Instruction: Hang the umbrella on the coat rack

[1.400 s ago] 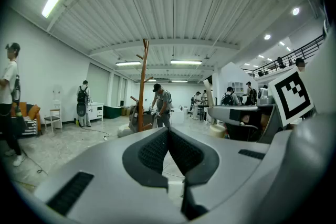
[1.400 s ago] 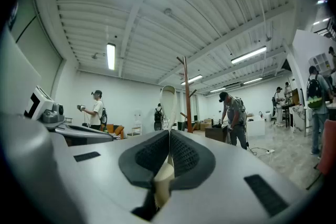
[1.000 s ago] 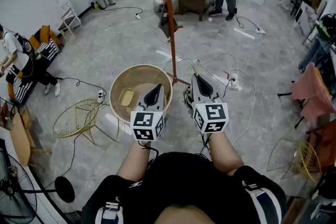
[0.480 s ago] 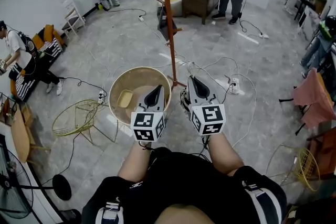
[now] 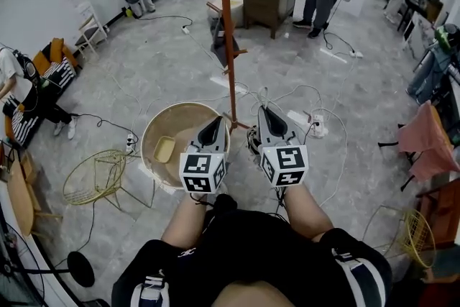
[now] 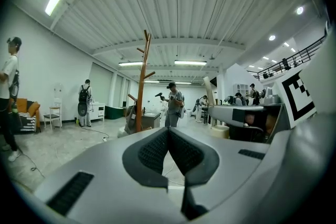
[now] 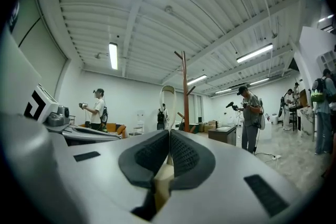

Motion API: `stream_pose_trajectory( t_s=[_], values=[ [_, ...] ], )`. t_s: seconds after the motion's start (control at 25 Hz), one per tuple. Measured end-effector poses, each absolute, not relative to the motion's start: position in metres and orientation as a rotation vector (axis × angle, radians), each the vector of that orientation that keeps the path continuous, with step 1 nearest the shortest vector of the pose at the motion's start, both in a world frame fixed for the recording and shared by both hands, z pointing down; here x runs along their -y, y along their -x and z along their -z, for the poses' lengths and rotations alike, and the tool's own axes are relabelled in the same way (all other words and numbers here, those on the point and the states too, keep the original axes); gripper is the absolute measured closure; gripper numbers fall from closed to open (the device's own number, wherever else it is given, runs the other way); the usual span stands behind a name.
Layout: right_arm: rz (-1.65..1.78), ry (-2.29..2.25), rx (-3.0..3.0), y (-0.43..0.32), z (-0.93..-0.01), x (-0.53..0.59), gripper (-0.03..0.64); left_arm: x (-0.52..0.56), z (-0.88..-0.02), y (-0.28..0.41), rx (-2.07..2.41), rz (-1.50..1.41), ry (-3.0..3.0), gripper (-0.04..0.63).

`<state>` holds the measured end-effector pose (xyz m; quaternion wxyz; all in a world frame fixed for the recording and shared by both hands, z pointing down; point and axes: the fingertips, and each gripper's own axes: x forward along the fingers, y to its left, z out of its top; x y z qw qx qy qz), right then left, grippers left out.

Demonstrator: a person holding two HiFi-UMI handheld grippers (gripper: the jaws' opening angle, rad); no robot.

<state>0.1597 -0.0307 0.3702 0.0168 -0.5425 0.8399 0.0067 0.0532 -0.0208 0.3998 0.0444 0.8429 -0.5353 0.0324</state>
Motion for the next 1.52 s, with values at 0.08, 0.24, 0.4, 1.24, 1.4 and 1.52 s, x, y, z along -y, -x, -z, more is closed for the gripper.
stream_pose_trajectory(
  t_s=[0.08,0.24,0.4,1.24,1.4,1.52],
  values=[
    [-0.031,1.712,-2.595,-0.155,-0.369,0.058,0.600,0.050,-0.398,-0.046,1.625,-0.089,-2.585,0.580],
    [-0.028,1.752,-2.572,-0.138,-0.366,0.116,0.600,0.111,-0.393,-0.031,1.566,-0.088,-2.613,0.580],
    [-0.012,1.796,-2.549,-0.115,-0.363,0.175,0.599,0.171,-0.384,-0.005,1.530,-0.089,-2.636,0.580],
    [0.045,1.917,-2.634,-0.047,-0.413,0.356,0.600,0.330,-0.411,0.075,1.516,-0.148,-2.592,0.580],
    [0.027,1.945,-2.685,-0.044,-0.430,0.368,0.600,0.340,-0.413,0.079,1.533,-0.139,-2.577,0.581],
    [-0.010,2.004,-2.722,-0.043,-0.443,0.374,0.600,0.345,-0.419,0.081,1.534,-0.144,-2.563,0.580]
  ],
)
